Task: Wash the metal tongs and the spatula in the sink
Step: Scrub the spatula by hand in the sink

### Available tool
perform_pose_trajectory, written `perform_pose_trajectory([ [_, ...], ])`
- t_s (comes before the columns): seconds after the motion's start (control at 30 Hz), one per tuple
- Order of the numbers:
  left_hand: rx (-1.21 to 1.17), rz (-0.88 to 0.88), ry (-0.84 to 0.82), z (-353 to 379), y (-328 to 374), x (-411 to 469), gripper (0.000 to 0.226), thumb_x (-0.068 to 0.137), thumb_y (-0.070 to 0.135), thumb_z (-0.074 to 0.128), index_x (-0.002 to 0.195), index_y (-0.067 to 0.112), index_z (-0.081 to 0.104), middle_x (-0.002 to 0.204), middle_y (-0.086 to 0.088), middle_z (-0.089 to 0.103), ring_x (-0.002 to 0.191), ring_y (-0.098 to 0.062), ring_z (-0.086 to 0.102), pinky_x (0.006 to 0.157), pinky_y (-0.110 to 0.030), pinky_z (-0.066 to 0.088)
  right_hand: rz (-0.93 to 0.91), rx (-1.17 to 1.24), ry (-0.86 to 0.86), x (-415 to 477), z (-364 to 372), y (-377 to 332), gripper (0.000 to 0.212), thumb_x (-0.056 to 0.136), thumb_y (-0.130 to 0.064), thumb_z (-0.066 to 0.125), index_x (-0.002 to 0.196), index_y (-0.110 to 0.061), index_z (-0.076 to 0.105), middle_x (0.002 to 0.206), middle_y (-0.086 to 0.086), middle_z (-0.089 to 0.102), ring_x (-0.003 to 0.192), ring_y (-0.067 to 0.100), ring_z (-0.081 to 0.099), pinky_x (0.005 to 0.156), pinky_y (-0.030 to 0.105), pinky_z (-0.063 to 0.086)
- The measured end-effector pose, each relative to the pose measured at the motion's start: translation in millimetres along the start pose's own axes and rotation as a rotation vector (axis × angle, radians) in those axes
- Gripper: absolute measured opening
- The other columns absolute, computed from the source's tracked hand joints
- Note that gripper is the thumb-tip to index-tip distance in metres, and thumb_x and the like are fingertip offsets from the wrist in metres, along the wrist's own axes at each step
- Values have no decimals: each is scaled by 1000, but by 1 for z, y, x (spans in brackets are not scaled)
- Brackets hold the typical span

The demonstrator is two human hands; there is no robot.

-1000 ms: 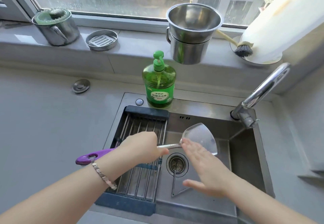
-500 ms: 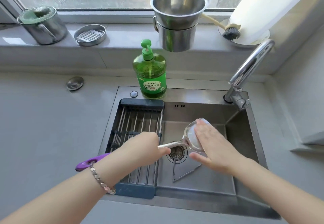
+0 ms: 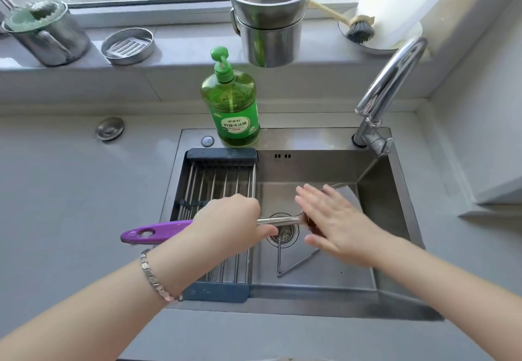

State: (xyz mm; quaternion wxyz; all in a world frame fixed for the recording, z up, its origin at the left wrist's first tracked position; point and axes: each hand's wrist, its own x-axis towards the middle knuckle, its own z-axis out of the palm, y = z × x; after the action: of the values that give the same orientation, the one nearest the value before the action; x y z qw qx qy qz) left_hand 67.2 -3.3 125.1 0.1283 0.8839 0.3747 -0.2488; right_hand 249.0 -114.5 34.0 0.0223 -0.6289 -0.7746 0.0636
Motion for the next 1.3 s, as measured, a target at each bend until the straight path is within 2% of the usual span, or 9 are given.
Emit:
perform_pose_trajectory([
  [0.13, 116, 67, 37, -2, 3, -6, 48, 87, 64, 44, 77, 17, 47, 63, 4, 40, 66, -22, 49, 61, -27, 41, 51, 50, -29, 15, -28, 11, 37, 81, -58, 45, 79, -22, 55, 86, -5, 65, 89, 18, 58, 93, 34, 40],
  [0.23, 204, 133, 34, -4, 5, -8, 47, 88, 63, 42, 79, 17, 48, 63, 4, 39, 67, -22, 49, 63, -27, 39, 171, 303, -362, 22, -32, 15, 43, 76, -53, 65, 58, -22, 41, 77, -8, 67, 76, 16, 58, 64, 28, 37],
  [0.37, 129, 89, -26, -2, -4, -9, 51, 86, 67, 42, 65, 21, 42, 63, 4, 43, 61, -19, 49, 59, -27, 43, 482, 777, -310, 17, -46, 41, 49, 80, -39, 69, 41, -19, 48, 39, -11, 35, 37, 3, 32, 42, 17, 25],
  [0.47, 95, 86, -58, 1, -6, -8, 52, 84, 68, 43, 72, 18, 52, 63, 3, 46, 60, -18, 50, 58, -28, 45, 486, 835, -330, 14, -51, 38, 33, 82, -37, 68, 54, -20, 66, 42, -13, 43, 44, 3, 37, 45, 14, 29],
  [0.63, 198, 164, -42, -3, 5, -4, 52, 84, 67, 45, 77, 16, 49, 63, 4, 42, 65, -23, 51, 61, -29, 44, 211, 402, -457, 23, -35, 6, 37, 70, -55, 70, 64, -19, 63, 61, -7, 56, 61, 13, 49, 52, 27, 33],
  [0.83, 62, 68, -87, 3, -10, -3, 51, 85, 66, 46, 66, 19, 47, 62, 3, 45, 56, -17, 47, 55, -27, 40, 593, 628, -177, 11, -42, 34, 44, 84, -46, 60, 52, -16, 54, 53, -2, 48, 55, 15, 45, 53, 28, 32],
  [0.97, 107, 90, -67, 3, 1, 0, 50, 85, 64, 48, 66, 18, 43, 64, 3, 43, 59, -18, 46, 60, -28, 43, 371, 216, -256, 17, -36, 6, 44, 84, -60, 49, 79, -19, 65, 80, 2, 65, 80, 23, 59, 67, 30, 41],
  [1.03, 137, 115, -77, 3, 2, -1, 50, 84, 65, 48, 75, 16, 49, 64, 4, 43, 63, -21, 49, 61, -29, 44, 308, 196, -326, 15, -34, 5, 44, 81, -64, 50, 66, -23, 56, 69, -3, 58, 74, 20, 55, 63, 28, 39],
  [1.3, -222, -25, -133, 19, -1, 9, 49, 84, 63, 51, 62, 18, 52, 56, 2, 47, 49, -16, 42, 50, -24, 34, 1157, 1178, 275, 11, -21, 19, 28, 74, -37, 76, 67, -11, 67, 66, 0, 62, 67, 18, 58, 66, 33, 51],
])
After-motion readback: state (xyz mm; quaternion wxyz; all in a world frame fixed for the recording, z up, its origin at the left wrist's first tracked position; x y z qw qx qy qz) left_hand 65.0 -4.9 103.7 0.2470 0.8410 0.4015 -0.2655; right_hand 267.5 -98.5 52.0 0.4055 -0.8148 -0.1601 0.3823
